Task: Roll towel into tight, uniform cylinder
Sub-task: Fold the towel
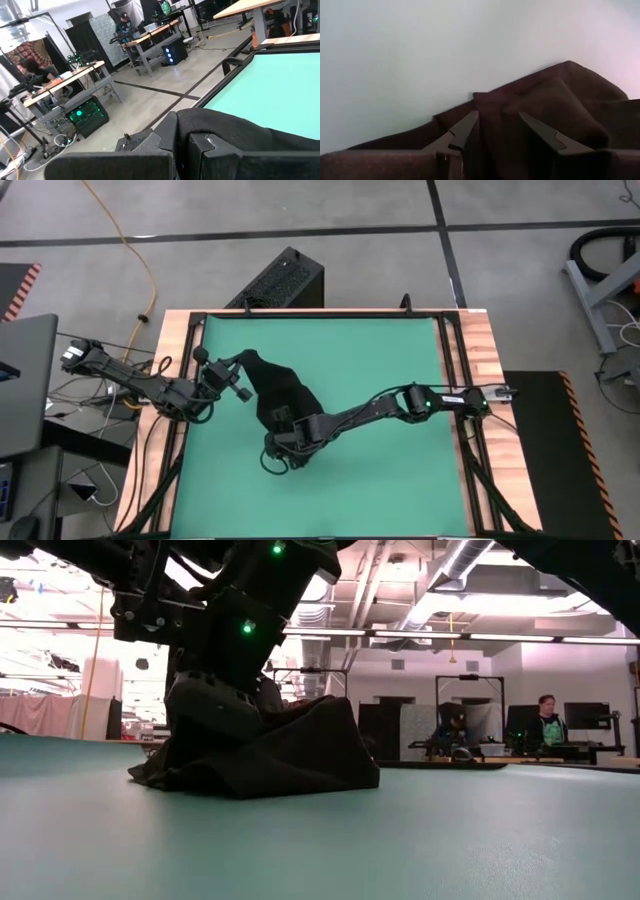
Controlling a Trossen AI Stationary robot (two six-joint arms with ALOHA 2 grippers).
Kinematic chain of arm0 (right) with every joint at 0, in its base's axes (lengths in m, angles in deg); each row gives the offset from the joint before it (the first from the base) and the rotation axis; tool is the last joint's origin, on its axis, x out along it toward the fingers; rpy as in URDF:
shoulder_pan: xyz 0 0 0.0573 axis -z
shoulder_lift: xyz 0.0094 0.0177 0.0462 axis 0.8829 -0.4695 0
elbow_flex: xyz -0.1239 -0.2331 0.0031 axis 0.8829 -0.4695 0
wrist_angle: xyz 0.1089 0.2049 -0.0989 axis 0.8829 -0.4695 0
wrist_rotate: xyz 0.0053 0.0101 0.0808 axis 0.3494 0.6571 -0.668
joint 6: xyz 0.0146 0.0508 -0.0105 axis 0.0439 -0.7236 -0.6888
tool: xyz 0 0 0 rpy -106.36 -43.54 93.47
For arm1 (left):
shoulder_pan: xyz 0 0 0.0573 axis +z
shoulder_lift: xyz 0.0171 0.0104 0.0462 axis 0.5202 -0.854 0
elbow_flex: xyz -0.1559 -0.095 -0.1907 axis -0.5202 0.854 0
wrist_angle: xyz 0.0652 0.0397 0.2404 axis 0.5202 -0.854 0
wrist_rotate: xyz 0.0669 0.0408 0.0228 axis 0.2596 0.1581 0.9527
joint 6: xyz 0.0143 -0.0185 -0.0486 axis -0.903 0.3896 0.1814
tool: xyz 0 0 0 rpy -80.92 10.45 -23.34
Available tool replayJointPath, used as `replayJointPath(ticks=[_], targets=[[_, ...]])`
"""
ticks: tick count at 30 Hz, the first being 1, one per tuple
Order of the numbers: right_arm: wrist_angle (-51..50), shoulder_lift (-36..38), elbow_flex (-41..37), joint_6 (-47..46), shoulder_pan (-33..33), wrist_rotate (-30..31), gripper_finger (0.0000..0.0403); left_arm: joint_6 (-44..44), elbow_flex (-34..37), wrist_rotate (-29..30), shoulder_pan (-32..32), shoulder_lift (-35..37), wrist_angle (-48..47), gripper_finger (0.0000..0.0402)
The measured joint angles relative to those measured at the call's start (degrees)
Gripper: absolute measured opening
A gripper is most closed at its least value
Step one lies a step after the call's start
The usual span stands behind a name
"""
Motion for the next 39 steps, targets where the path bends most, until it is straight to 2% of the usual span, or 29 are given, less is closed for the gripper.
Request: replayJointPath(ticks=[17,21,27,34,39], targets=[[0.2,0.0,-2.6,-1.7,1.5,0.4,0.0152,0.0,0.0,0.0,0.0,0.0,0.0,0.0000],[-0.6,0.0,-2.6,-2.0,1.5,1.7,0.0120,0.0,0.0,0.0,0.0,0.0,-0.5,0.0000],[-0.4,0.0,-2.2,-1.9,1.1,4.4,0.0017,0.7,0.0,0.1,0.0,0.0,-1.6,0.0000],[-0.7,0.0,1.6,-2.4,-1.1,5.6,0.0007,0.7,0.0,0.1,0.0,0.0,-1.6,0.0000],[-8.0,0.0,9.5,-2.9,-4.1,13.7,0.0005,0.7,0.0,0.1,0.0,0.0,-1.6,0.0000]])
